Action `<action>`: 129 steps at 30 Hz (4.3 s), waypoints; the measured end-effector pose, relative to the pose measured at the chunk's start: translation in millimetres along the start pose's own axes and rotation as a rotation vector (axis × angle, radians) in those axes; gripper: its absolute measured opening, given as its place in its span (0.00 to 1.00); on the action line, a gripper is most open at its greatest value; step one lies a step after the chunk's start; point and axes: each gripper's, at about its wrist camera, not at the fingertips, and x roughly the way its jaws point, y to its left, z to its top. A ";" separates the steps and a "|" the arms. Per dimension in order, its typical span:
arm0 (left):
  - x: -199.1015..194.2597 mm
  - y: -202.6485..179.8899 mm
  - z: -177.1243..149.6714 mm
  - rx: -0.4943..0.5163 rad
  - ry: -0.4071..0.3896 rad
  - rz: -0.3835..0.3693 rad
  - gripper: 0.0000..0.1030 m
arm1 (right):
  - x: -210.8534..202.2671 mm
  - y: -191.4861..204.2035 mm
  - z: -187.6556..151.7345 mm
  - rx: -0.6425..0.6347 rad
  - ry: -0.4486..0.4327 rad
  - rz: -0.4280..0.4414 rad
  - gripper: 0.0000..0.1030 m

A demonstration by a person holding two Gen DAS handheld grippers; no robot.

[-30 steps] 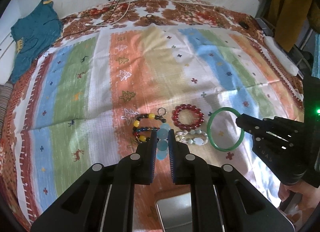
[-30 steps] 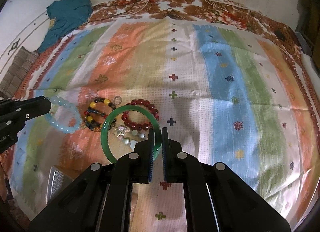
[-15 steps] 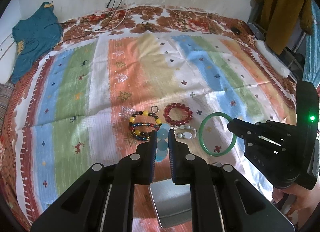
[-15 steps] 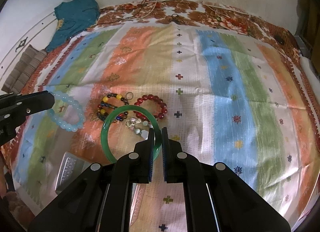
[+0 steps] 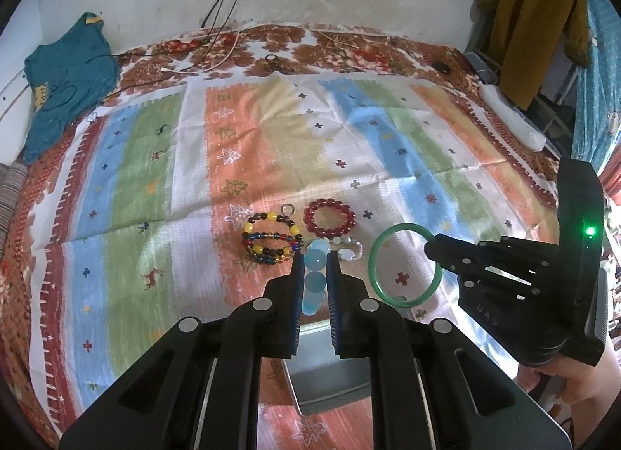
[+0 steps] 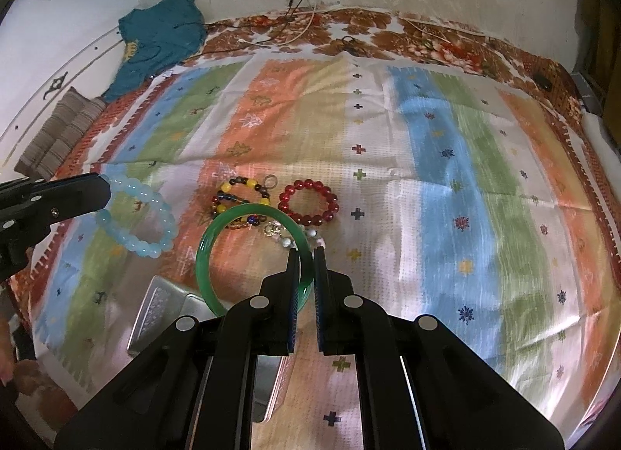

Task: Organize jewelry
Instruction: 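Carry light blue bracelet in left tool while right tool carries jade bangle over tin, then open left tool to drop blue bracelet in tin while right tool releases bangle, then move both open tools back toward the remaining bracelets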

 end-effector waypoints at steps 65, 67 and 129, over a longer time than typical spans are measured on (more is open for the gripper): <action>-10.5 32.9 -41.5 -0.141 0.065 0.118 0.62 | -14.1 6.3 -38.2 0.045 0.055 0.008 0.60; -8.9 34.7 -41.1 -0.146 0.065 0.121 0.64 | -13.3 4.8 -36.8 0.054 0.055 0.007 0.61; 102.5 59.9 3.2 -0.114 0.202 0.217 0.78 | 82.0 -17.2 9.4 0.032 0.181 -0.063 0.74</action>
